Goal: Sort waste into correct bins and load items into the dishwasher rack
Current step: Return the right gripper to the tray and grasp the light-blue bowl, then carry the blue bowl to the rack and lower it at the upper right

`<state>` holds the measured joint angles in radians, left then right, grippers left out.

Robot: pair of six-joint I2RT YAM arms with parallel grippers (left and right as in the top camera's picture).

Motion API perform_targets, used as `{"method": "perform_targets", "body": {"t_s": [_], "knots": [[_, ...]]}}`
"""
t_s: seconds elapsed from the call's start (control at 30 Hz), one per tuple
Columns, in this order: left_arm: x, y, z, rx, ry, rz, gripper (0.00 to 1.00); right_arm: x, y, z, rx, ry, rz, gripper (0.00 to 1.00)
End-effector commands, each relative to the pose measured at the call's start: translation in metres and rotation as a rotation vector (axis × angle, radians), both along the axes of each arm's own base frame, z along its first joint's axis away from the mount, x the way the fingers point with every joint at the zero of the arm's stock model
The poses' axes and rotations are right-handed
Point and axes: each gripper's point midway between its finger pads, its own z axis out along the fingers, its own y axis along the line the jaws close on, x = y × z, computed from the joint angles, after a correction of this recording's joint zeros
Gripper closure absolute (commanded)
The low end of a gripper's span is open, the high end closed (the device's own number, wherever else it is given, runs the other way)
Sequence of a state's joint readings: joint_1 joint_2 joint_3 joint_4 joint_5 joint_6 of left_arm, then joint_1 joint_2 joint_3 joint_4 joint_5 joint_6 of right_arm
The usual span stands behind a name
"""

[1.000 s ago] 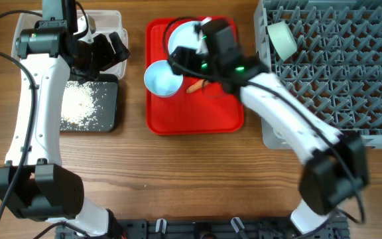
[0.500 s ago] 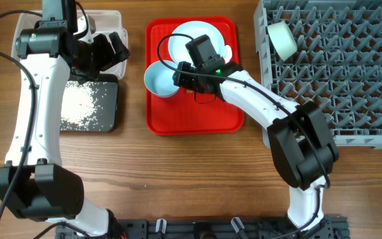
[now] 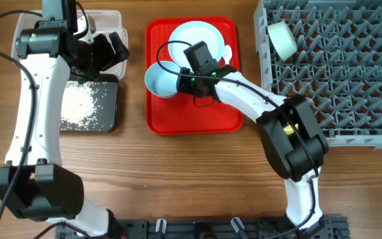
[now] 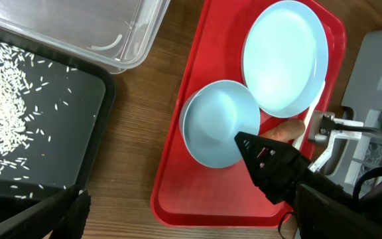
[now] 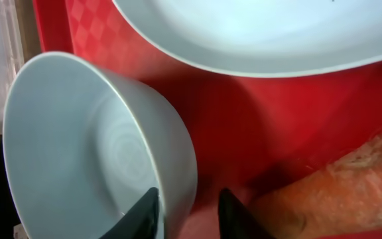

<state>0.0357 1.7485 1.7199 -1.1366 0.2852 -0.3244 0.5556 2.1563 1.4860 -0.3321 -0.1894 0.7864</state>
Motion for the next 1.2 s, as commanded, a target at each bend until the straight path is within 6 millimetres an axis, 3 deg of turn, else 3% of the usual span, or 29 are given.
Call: {"method": "perform_targets", "body": {"t_s": [0.0,0.03,0.23,0.33,0.5,0.63,0.7,0.8,0.93,1.0,1.17], "knots": [[0.002,0.000,0.006,-0.001,-0.017,0.002,0.00,0.001,-0.001,-0.008,0.002,0.016,0.000,0.90],[0.002,0.000,0.006,-0.001,-0.017,0.002,0.00,0.002,-0.001,-0.006,0.014,0.017,0.003,0.95],[0.002,0.000,0.006,-0.001,-0.017,0.002,0.00,0.016,-0.009,0.022,0.046,-0.019,-0.006,0.96],[0.002,0.000,0.006,-0.001,-0.017,0.002,0.00,0.024,-0.021,0.059,0.032,-0.101,0.030,0.96],[0.002,0.000,0.006,-0.001,-0.017,0.002,0.00,0.032,-0.072,0.162,-0.034,-0.288,-0.022,0.96],[0.002,0.000,0.006,-0.001,-0.017,0.002,0.00,0.024,-0.135,0.259,-0.097,-0.497,-0.154,0.96],[0.002,0.000,0.006,-0.001,-0.017,0.002,0.00,0.017,-0.175,0.291,-0.160,-0.565,-0.269,0.96],[0.002,0.000,0.006,-0.001,-0.017,0.002,0.00,-0.003,-0.254,0.327,-0.356,-0.634,-0.512,0.96],[0.002,0.000,0.006,-0.001,-0.017,0.002,0.00,-0.044,-0.341,0.344,-0.769,-0.614,-0.756,0.95],[0.002,0.000,0.006,-0.001,-0.017,0.002,0.00,-0.058,-0.364,0.345,-0.950,-0.577,-0.827,0.96],[0.002,0.000,0.006,-0.001,-0.017,0.002,0.00,-0.054,-0.378,0.320,-1.284,-0.424,-0.679,0.96]]}}
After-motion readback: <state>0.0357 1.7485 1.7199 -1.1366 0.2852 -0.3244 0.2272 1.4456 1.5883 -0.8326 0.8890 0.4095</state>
